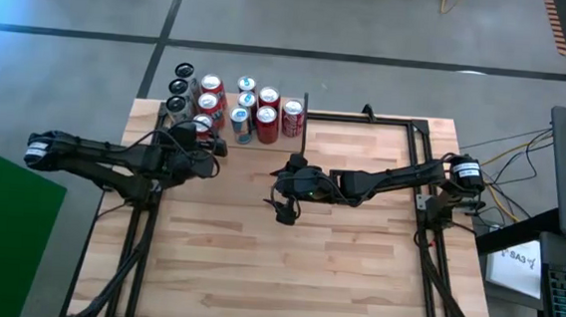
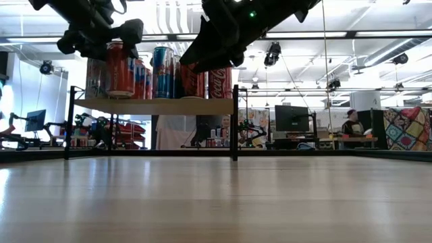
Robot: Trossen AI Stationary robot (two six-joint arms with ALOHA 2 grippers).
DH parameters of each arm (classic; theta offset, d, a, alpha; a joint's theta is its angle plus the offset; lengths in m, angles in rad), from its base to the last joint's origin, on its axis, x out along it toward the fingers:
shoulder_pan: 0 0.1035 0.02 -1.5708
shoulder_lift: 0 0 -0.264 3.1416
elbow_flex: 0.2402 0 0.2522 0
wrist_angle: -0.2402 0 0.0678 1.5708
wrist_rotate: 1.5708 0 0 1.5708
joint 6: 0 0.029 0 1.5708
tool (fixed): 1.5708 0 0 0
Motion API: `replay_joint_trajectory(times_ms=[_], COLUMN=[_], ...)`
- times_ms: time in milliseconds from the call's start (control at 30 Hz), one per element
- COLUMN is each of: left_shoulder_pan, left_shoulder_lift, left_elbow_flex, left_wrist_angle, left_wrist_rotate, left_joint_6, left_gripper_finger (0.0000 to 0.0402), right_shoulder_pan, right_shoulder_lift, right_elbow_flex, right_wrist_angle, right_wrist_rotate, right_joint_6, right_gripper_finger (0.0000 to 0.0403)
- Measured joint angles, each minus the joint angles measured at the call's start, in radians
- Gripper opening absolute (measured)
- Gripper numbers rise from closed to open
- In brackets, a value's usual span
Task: Place canned beverage on shelf
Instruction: Put the red soda can on the shelf aligned with the other red soda cans
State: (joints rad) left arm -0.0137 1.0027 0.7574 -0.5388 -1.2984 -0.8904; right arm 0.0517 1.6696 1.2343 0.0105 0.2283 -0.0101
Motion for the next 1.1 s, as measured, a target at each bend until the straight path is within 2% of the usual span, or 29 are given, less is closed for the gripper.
replay_joint_trajectory(times_ms=[1100], left_shoulder_pan=[0.042], left_shoulder_lift=[0.038], left_elbow_flex=[0.0], left_wrist_angle=[0.034], left_wrist_rotate=[0.0], left_joint_6=[0.018], left_gripper_finger=[0.0315], right_shoulder_pan=[0.0], right_shoulder_lift=[0.0], right_elbow_flex=[0.0], right_wrist_angle=[-0.002], right_wrist_rotate=[0.0], right_joint_6=[-0.008], right_gripper_finger=[0.0354])
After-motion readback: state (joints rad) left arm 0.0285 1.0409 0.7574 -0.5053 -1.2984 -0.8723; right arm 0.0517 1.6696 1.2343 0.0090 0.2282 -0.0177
